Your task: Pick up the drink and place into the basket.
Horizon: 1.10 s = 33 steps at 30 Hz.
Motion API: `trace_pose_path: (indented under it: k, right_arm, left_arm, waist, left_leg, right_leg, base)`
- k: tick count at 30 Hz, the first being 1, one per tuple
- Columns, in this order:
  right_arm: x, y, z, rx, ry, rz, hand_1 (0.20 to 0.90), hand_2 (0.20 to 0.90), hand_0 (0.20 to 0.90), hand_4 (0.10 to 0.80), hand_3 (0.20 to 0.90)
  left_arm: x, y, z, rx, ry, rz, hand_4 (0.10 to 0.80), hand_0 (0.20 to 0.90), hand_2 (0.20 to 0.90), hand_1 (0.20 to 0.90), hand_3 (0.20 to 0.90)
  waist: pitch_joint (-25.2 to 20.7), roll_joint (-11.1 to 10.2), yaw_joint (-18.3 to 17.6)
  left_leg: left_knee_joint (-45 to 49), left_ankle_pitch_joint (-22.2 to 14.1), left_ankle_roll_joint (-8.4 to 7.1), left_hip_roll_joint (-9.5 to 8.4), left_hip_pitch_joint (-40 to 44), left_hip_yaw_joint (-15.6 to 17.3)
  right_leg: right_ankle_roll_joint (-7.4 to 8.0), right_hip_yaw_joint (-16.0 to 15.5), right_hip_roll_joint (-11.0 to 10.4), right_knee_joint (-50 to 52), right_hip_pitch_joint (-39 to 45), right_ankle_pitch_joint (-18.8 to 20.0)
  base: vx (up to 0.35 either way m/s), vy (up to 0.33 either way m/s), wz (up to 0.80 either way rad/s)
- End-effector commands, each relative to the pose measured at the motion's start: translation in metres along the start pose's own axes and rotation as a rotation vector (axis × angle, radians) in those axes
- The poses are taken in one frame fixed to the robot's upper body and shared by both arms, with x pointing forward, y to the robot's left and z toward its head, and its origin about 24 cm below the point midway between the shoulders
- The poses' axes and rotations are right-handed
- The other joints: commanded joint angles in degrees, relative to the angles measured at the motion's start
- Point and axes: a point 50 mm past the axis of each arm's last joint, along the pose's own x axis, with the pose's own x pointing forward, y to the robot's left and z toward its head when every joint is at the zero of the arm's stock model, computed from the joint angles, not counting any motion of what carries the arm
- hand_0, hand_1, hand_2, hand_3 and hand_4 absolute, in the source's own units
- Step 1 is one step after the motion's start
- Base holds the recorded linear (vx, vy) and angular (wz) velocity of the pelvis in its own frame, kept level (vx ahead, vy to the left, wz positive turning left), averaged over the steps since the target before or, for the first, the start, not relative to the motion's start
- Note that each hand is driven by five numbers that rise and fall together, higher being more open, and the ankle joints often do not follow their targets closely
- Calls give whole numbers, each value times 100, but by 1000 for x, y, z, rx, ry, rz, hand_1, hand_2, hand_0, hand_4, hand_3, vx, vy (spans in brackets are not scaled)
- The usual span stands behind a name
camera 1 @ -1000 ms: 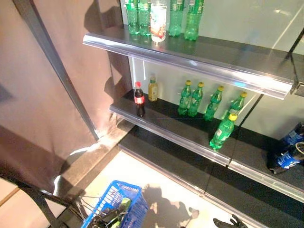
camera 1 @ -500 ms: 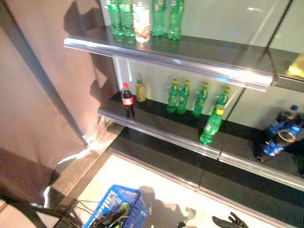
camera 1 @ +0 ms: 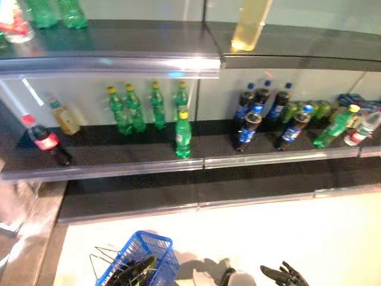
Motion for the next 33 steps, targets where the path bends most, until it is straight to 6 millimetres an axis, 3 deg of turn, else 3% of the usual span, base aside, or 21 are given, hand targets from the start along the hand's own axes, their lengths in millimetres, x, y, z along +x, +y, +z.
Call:
trace_pose_path:
  k: [1, 4, 6, 11, 13, 14, 15, 16, 17, 18, 20, 21, 23, 24, 27, 28, 33]
  right_arm:
    - [1, -17, 17, -21, -70, -64, 900, 900, 900, 800, 900]
    - [1, -21, 17, -2, -66, -94, 900, 900, 900, 800, 900]
    - [1, -22, 17, 5, -65, -100, 900, 900, 900, 800, 900]
    - [0, -20, 17, 28, -90, -80, 900, 900, 900, 800, 900]
    - [1, -16, 23, 21, -112, -61, 900, 900, 900, 800, 900]
    - [3, -14, 29, 1, -128, -44, 900, 900, 900, 800, 900]
    - [3, -12, 32, -10, -136, -36, 900, 900, 900, 800, 900]
    - [4, -10, 37, -20, -149, -25, 900, 900, 900, 800, 900]
    - [5, -7, 41, -37, -158, -11, 900, 900, 900, 800, 900]
    - [5, -7, 41, -42, -158, -7, 900, 900, 900, 800, 900]
    - [6, -5, 47, -55, -170, 5, 900, 900, 900, 800, 900]
    - [8, -5, 55, -53, -186, 17, 900, 900, 900, 800, 900]
    - [9, -1, 58, -44, -193, 23, 900, 900, 900, 800, 900]
    - [9, 3, 59, -45, -197, 29, 900, 900, 900, 800, 900]
    - [10, 7, 59, -60, -197, 39, 900, 900, 900, 800, 900]
    - [9, 11, 57, -78, -201, 49, 900, 900, 900, 800, 900]
    - [8, 13, 51, -92, -202, 44, 900, 900, 900, 800, 900]
  left_arm:
    - [4, -20, 70, 17, -298, -137, 100, 300, 300, 300, 200]
    - [5, -27, 70, 17, -300, -166, 100, 300, 300, 300, 200]
    - [6, -29, 70, 18, -299, -174, 100, 300, 300, 300, 200]
    - [9, -47, 76, 27, -308, -209, 100, 300, 300, 300, 200]
    - [9, -50, 76, 17, -307, -203, 100, 300, 300, 300, 200]
    - [9, -49, 74, 7, -310, -201, 100, 300, 300, 300, 200]
    - [9, -48, 73, 3, -308, -199, 100, 300, 300, 300, 200]
    - [8, -47, 70, -7, -307, -187, 100, 300, 300, 300, 200]
    - [8, -44, 67, -24, -306, -172, 100, 300, 300, 300, 200]
    - [8, -44, 66, -26, -305, -170, 100, 300, 300, 300, 200]
    - [7, -40, 60, -37, -299, -158, 100, 300, 300, 300, 200]
    - [5, -35, 54, -36, -287, -164, 100, 300, 300, 300, 200]
    - [3, -34, 48, -25, -275, -177, 100, 300, 300, 300, 200]
    - [2, -31, 46, -20, -269, -179, 100, 300, 300, 300, 200]
    - [2, -30, 45, -20, -266, -184, 100, 300, 300, 300, 200]
    - [2, -32, 46, -22, -268, -198, 100, 300, 300, 300, 200]
    - [4, -42, 48, -38, -281, -215, 100, 300, 300, 300, 200]
  waist:
    - [-361, 205, -45]
    - [-396, 239, -150]
    - [-404, 250, -168]
    - [-450, 281, -307]
    - [-411, 286, -286]
    - [-371, 249, -258]
    - [-345, 240, -226]
    - [-298, 225, -150]
    - [-252, 182, -80]
    - [-252, 184, -66]
    - [-209, 213, 22]
    - [-113, 319, 155]
    - [-70, 425, 279]
    - [-47, 524, 376]
    - [15, 580, 457]
    - [98, 589, 544]
    - [70, 511, 471]
  left_leg:
    - [374, -397, 155, 224, -60, -172]
    - [401, -291, 43, 406, -62, -61]
    - [404, -263, 19, 437, -65, -37]
    - [664, -88, -214, 676, -169, -98]
    - [1414, 446, -597, 1034, -407, -383]
    - [1869, 490, -685, 1117, -568, -665]
    - [2112, 473, -698, 1075, -685, -987]
    - [2339, 343, -615, 854, -878, -1431]
    - [2400, 258, -405, 526, -1073, -1724]
    - [2417, 211, -375, 465, -1108, -1793]
    - [2321, -36, -227, 85, -1185, -2232]
    - [1830, -258, -42, -381, -1139, -2931]
    - [1235, -262, 51, -714, -1097, -3508]
    - [853, -43, 36, -849, -1148, -3862]
    - [602, 217, -14, -887, -1253, -3959]
    - [565, 456, -68, -940, -1580, -3947]
    - [519, 464, 9, -911, -1564, -3650]
  right_leg:
    - [-42, 307, 395, -374, 394, 1]
    - [-171, 496, 650, -592, 515, -169]
    - [-195, 529, 687, -622, 535, -184]
    - [-392, 731, 993, -797, 624, -314]
    - [-601, 891, 1241, -865, 695, -467]
    - [-692, 1038, 1292, -884, 697, -501]
    - [-732, 1165, 1336, -892, 695, -508]
    - [-751, 1323, 1362, -882, 702, -510]
    - [-776, 1426, 1322, -858, 628, -410]
    - [-766, 1458, 1319, -849, 615, -411]
    - [-732, 1733, 1364, -837, 602, -406]
    - [-677, 2295, 1542, -807, 605, -410]
    - [-635, 2684, 1713, -817, 598, -392]
    - [-614, 2857, 1865, -823, 620, -408]
    - [-605, 3011, 1963, -841, 729, -454]
    - [-612, 3115, 2013, -874, 886, -519]
    - [-627, 3050, 1991, -877, 986, -637]
  base:
    - [34, -292, -54]
    - [38, -242, -52]
    - [20, -166, -44]
    - [9, -295, -26]
    - [36, -335, -43]
    - [38, -295, -69]
    - [43, -214, -90]
    - [-17, -133, -81]
    - [-24, -88, -93]
    - [-11, -33, -127]
    - [138, -2, -146]
    - [207, 5, -93]
    - [218, -21, -134]
    - [179, -37, -138]
    - [135, -12, -151]
    - [167, 9, -186]
    - [139, 49, -87]
